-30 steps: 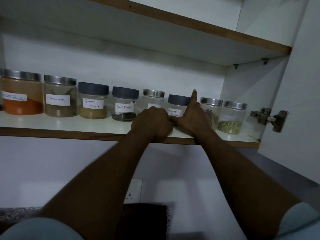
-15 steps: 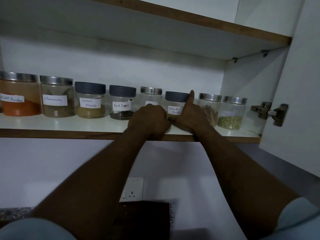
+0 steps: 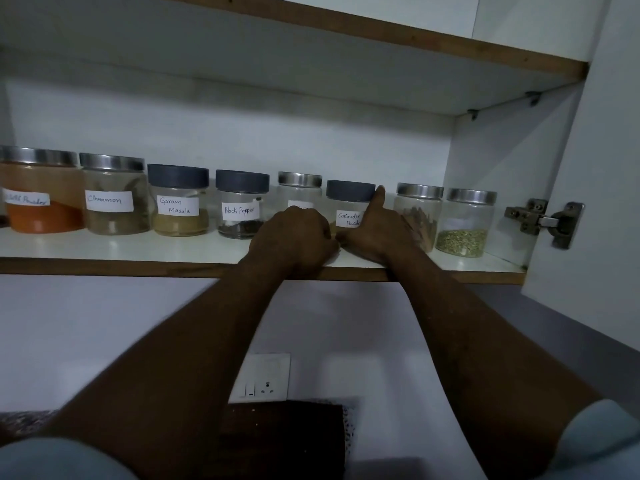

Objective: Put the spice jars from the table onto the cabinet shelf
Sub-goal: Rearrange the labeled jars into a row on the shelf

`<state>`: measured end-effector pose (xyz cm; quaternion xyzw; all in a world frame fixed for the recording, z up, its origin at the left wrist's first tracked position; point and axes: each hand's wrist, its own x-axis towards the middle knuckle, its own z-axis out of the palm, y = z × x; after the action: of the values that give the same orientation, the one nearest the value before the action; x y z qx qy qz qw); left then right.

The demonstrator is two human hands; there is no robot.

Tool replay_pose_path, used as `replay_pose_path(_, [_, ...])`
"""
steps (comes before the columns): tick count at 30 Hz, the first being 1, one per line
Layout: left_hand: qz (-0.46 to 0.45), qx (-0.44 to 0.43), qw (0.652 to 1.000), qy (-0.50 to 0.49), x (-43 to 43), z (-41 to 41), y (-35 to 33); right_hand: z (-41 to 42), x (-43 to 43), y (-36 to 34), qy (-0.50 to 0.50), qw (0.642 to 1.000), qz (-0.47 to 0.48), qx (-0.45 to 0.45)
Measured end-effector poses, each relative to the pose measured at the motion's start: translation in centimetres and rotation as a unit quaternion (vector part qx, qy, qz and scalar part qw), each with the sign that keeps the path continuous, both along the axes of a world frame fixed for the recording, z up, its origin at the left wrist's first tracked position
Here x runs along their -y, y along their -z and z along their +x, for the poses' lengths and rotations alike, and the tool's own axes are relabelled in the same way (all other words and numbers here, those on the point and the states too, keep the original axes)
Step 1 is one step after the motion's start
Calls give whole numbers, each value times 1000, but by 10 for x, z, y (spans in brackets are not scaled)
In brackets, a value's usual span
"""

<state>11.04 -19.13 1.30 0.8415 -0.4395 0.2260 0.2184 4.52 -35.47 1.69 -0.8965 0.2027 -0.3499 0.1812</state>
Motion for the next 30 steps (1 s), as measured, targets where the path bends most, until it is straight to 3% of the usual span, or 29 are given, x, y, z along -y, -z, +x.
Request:
replay_pose_path(14, [-6, -10, 1000, 2, -6, -11, 2, 1, -1, 0, -9, 998, 56, -10])
replay_pose_path(30, [-4, -1, 999, 35, -11, -10, 1, -1, -10, -2, 24, 999, 44, -13])
